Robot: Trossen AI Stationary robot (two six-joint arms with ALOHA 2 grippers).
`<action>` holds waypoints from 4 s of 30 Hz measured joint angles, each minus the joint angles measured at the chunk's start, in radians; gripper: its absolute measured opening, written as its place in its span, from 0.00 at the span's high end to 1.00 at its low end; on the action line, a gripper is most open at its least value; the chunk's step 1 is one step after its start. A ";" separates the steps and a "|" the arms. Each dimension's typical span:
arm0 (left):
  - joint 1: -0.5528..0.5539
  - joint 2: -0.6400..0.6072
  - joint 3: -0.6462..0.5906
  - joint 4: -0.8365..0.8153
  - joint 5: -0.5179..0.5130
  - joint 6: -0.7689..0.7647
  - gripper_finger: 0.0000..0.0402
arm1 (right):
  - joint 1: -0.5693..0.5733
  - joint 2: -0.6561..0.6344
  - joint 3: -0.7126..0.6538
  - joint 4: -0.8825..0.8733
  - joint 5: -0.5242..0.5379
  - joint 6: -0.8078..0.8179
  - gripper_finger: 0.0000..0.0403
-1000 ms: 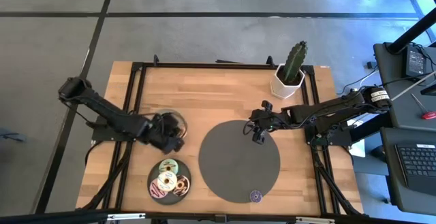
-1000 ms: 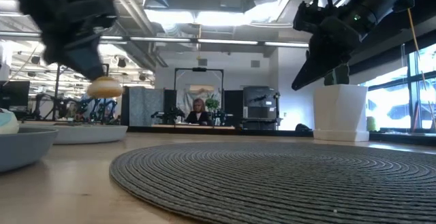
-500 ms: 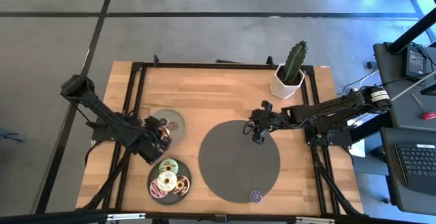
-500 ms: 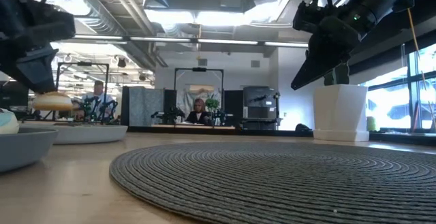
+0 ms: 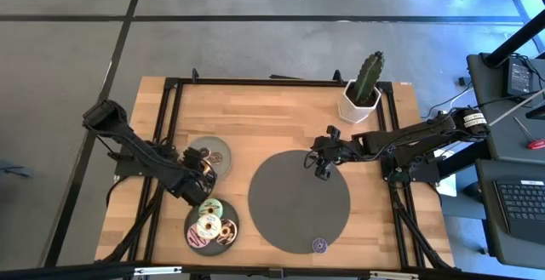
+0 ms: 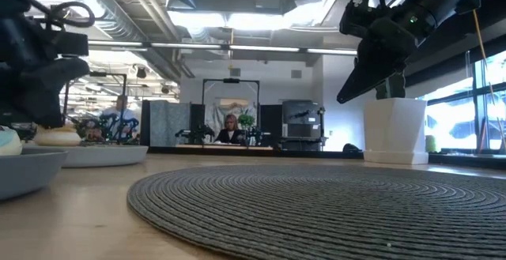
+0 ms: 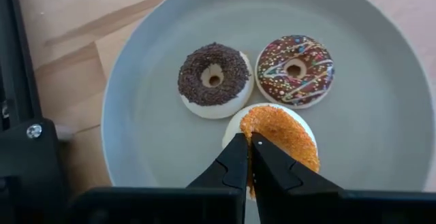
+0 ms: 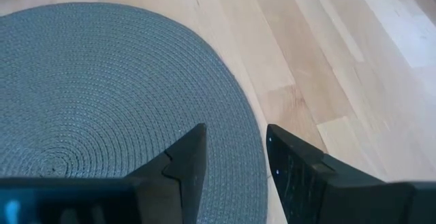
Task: Pick & Place donuts
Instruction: Put the small yellow donut on the gray plate, then put the small blue donut on the gray plate
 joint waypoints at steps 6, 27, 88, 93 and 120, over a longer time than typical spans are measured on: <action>0.000 0.055 0.000 0.003 -0.013 -0.032 0.98 | 0.000 0.000 0.000 0.000 0.000 0.000 0.62; 0.000 0.093 0.000 0.002 -0.036 -0.006 0.96 | 0.000 0.000 0.000 0.000 0.000 0.001 0.62; 0.079 0.090 0.207 0.118 -0.174 0.292 0.72 | 0.225 0.016 0.040 0.077 -0.449 -0.234 0.62; 0.123 0.090 0.207 0.287 -0.161 0.475 0.73 | 0.409 0.086 0.108 0.084 -0.377 -0.119 0.62; 0.166 0.090 0.206 0.564 -0.030 0.674 0.72 | 0.624 0.482 0.159 0.265 -0.231 0.031 0.69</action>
